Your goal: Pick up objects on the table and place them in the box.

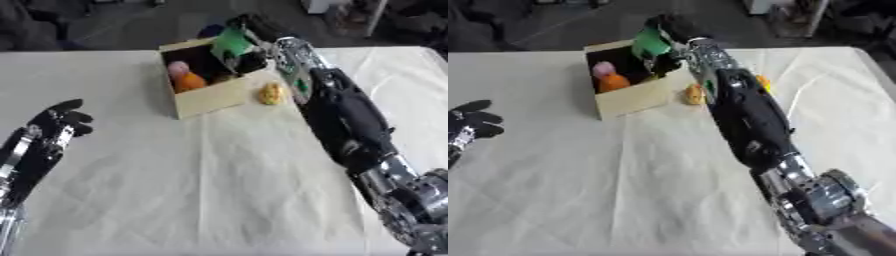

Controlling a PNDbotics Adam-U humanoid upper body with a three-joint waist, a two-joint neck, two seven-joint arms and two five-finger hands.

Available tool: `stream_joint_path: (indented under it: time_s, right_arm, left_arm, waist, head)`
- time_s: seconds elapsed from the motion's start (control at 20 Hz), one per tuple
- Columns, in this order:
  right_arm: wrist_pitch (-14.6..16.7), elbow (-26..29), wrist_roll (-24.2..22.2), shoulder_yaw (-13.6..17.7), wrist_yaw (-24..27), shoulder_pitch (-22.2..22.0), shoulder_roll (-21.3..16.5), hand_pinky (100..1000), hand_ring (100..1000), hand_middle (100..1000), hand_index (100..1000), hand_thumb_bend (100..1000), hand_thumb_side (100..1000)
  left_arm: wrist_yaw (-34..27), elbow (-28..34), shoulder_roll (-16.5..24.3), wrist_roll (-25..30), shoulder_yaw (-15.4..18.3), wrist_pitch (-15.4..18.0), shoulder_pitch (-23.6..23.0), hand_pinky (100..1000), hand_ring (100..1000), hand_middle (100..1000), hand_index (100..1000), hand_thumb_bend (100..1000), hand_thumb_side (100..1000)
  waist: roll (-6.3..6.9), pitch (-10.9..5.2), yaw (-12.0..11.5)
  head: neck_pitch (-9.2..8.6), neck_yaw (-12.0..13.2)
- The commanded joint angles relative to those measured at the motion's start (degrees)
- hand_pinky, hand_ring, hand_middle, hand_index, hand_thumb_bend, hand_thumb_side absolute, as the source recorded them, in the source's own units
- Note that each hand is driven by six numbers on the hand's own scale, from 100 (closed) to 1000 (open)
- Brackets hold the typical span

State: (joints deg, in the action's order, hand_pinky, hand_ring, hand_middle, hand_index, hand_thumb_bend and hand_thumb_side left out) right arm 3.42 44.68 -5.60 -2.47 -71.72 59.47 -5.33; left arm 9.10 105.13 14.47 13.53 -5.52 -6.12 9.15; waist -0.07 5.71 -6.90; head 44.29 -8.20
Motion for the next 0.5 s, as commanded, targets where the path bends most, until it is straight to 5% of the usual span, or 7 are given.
stream_joint_path:
  time_s: [0.05,0.2,0.5]
  right_arm:
    - [-0.85,-0.74,2.50,0.77,-1.38,0.95,0.55,819,737,770,955,227,679]
    - [-0.58,-1.07,2.47,0.35,-1.40,0.61,0.88,842,791,841,976,271,749]
    - [0.93,-0.08,1.64,-0.33,-1.60,0.53,0.41,851,811,871,987,278,725]
  left_arm:
    - [-0.37,1.34,-0.06,0.36,-0.14,0.03,0.83,816,701,681,903,100,794]
    - [-0.33,1.37,-0.14,0.34,-0.10,-0.08,0.82,817,701,680,903,100,796]
    - [-0.26,1.36,-0.27,0.39,-0.17,-0.19,0.74,819,701,680,904,100,805]
  waist:
    - [1.11,-0.49,-0.16]
    - [1.08,-0.47,-0.14]
    - [1.01,-0.47,0.13]
  head:
    - [-0.18,-0.60]
    - [-0.18,-0.62]
    - [-0.18,-0.58]
